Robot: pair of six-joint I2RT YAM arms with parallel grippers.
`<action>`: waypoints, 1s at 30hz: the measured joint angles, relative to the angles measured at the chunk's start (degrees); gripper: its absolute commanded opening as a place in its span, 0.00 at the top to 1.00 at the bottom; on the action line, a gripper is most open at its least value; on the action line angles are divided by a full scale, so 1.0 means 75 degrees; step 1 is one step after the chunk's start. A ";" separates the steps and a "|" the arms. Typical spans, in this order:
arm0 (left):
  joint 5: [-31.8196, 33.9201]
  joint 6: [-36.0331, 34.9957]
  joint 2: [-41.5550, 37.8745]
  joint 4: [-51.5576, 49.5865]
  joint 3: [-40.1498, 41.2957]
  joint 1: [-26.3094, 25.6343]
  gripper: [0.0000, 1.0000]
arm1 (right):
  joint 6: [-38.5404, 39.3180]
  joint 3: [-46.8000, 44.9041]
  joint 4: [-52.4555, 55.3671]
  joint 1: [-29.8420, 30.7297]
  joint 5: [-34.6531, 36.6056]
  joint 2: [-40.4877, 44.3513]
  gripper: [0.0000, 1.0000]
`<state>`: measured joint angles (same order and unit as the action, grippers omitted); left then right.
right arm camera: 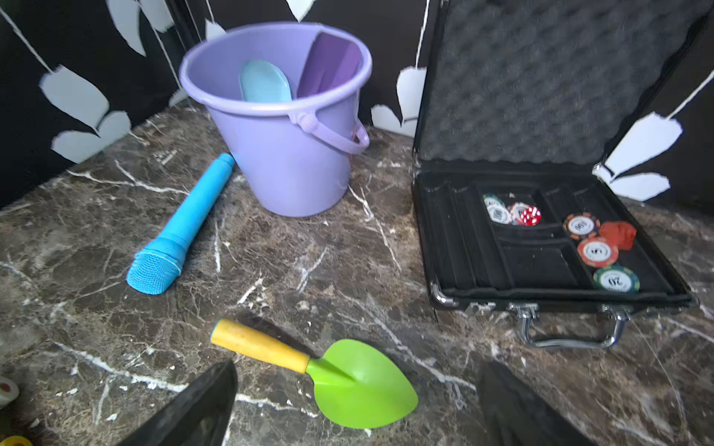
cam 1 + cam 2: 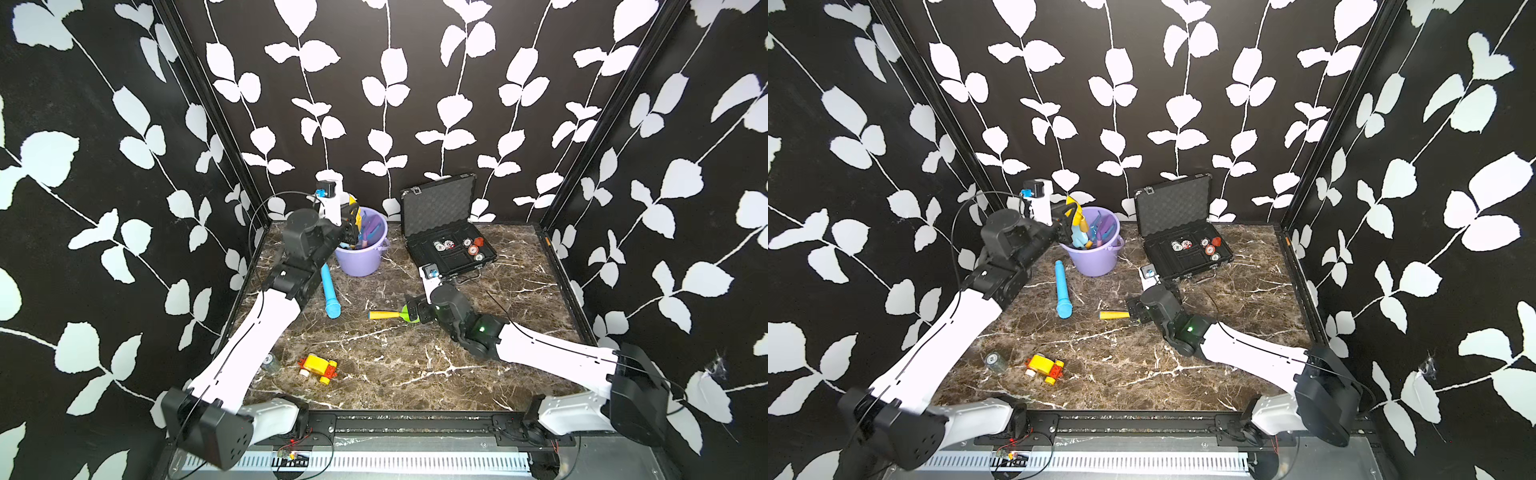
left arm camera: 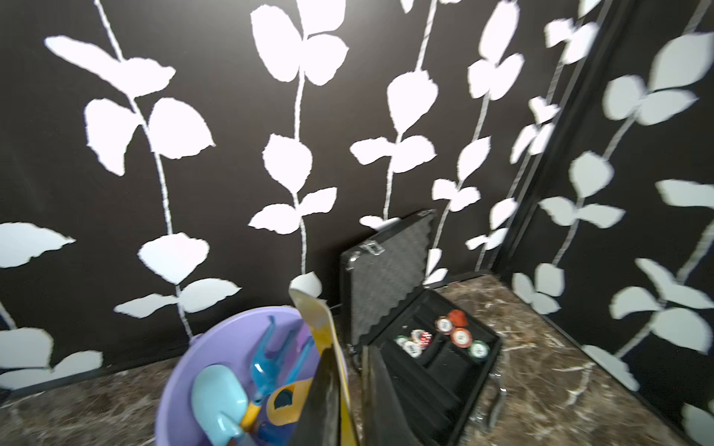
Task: Organize the gardening tools
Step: Place the gardening tool in the container.
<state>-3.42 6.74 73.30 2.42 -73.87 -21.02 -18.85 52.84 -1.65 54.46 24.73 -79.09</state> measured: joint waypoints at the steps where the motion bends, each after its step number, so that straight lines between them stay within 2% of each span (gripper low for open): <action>1: -0.0003 -0.0020 0.0236 0.0006 -0.0122 0.0122 1.00 | -0.0064 0.0189 0.0166 -0.0012 0.0017 -0.0160 0.01; 12: -0.0769 0.0580 0.2602 0.0376 -0.0647 0.1268 1.00 | -0.0443 0.2326 0.1597 -0.0026 -0.0169 -0.2463 0.10; 19: -0.1163 0.0793 0.3273 0.0711 -0.0647 0.1320 1.00 | -0.0560 0.3448 0.2060 -0.0067 -0.0699 -0.3722 0.18; 30: -0.1434 0.0985 0.3803 0.1282 -0.0790 0.1323 1.00 | -0.0726 0.4488 0.2328 -0.0099 -0.1367 -0.4908 0.31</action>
<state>-14.17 14.13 101.82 12.03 -79.79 -11.09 -24.29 86.50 15.81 53.71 14.48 -115.90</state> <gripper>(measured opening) 0.102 0.697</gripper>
